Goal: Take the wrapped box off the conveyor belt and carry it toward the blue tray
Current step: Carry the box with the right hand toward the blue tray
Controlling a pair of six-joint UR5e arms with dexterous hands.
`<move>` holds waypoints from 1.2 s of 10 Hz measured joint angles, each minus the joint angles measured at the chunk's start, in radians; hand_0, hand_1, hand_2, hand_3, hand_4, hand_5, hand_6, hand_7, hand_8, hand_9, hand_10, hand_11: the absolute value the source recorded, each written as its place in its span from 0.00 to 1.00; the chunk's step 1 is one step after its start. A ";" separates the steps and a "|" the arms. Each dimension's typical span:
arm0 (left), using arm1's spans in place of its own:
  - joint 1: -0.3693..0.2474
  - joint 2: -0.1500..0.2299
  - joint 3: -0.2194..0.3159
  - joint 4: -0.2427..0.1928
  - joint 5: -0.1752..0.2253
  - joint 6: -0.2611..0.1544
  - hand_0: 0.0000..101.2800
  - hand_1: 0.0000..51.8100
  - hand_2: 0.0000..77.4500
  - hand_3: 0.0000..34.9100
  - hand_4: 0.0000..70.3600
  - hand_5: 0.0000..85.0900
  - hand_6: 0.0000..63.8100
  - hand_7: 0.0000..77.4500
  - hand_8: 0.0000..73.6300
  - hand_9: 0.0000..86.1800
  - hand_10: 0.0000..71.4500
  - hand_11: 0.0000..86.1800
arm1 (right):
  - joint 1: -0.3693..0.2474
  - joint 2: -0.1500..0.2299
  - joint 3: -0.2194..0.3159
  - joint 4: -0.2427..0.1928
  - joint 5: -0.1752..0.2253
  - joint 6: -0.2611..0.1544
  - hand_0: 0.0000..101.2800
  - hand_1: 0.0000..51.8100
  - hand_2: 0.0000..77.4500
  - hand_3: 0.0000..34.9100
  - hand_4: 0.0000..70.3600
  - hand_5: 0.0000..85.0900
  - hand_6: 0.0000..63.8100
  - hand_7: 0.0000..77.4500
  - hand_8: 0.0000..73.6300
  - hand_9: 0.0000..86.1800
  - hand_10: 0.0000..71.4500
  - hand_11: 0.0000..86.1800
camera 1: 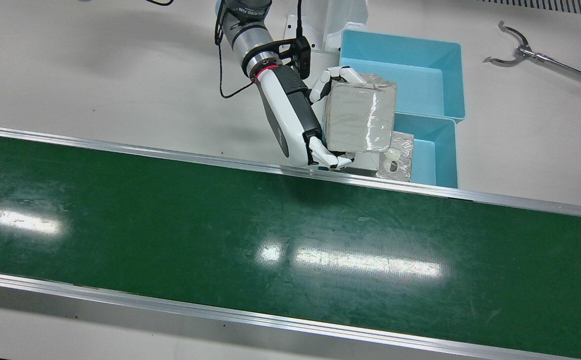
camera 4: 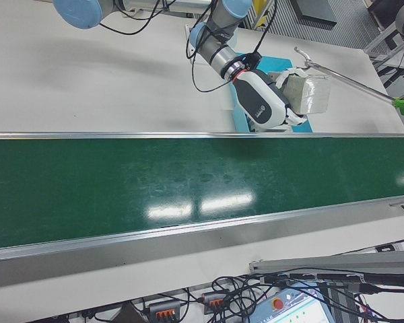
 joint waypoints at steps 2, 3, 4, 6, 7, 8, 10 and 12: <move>0.000 0.000 0.000 0.000 0.000 0.000 0.00 0.00 0.01 0.00 0.01 0.01 0.00 0.01 0.01 0.01 0.01 0.01 | -0.036 0.070 -0.091 0.035 0.004 -0.021 0.42 0.01 0.65 0.18 0.23 0.81 0.62 0.89 0.84 0.82 0.84 0.82; 0.000 0.000 0.000 0.000 0.000 0.000 0.00 0.00 0.01 0.00 0.01 0.01 0.00 0.01 0.01 0.01 0.01 0.01 | -0.050 0.092 -0.120 0.055 0.005 -0.036 0.42 0.01 0.65 0.21 0.23 0.81 0.62 0.89 0.84 0.82 0.79 0.82; 0.000 0.000 0.000 0.000 0.000 0.000 0.00 0.00 0.01 0.00 0.01 0.01 0.01 0.01 0.01 0.00 0.01 0.00 | -0.060 0.105 -0.141 0.077 0.005 -0.049 0.42 0.01 0.65 0.21 0.23 0.81 0.62 0.89 0.84 0.82 0.79 0.82; 0.000 0.000 0.000 0.000 0.000 0.000 0.00 0.00 0.01 0.00 0.01 0.01 0.01 0.01 0.01 0.00 0.01 0.01 | -0.078 0.112 -0.163 0.108 0.003 -0.061 0.44 0.01 0.56 0.28 0.23 0.81 0.62 0.89 0.74 0.84 0.66 0.73; 0.000 0.000 0.000 0.000 0.000 0.000 0.00 0.00 0.01 0.00 0.01 0.01 0.01 0.01 0.01 0.01 0.01 0.01 | -0.085 0.113 -0.166 0.114 0.000 -0.062 0.46 0.01 0.56 0.12 0.33 0.75 0.62 0.89 0.52 0.57 0.38 0.53; 0.000 0.000 0.000 0.000 0.000 0.000 0.00 0.00 0.01 0.00 0.01 0.01 0.01 0.01 0.01 0.00 0.01 0.00 | -0.091 0.113 -0.167 0.117 -0.003 -0.063 0.47 0.01 0.56 0.00 0.24 0.63 0.56 0.87 0.39 0.45 0.23 0.43; 0.000 0.000 0.000 0.000 0.000 0.000 0.00 0.00 0.01 0.00 0.01 0.01 0.01 0.01 0.01 0.00 0.01 0.01 | -0.097 0.112 -0.161 0.119 -0.009 -0.063 0.45 0.29 0.03 0.12 0.18 0.36 0.39 0.69 0.10 0.24 0.00 0.18; 0.000 0.000 0.000 0.000 0.000 0.000 0.00 0.00 0.01 0.00 0.01 0.01 0.01 0.01 0.01 0.00 0.01 0.00 | -0.099 0.109 -0.148 0.119 -0.013 -0.063 0.46 0.11 0.02 0.21 0.19 0.07 0.16 0.57 0.00 0.01 0.00 0.02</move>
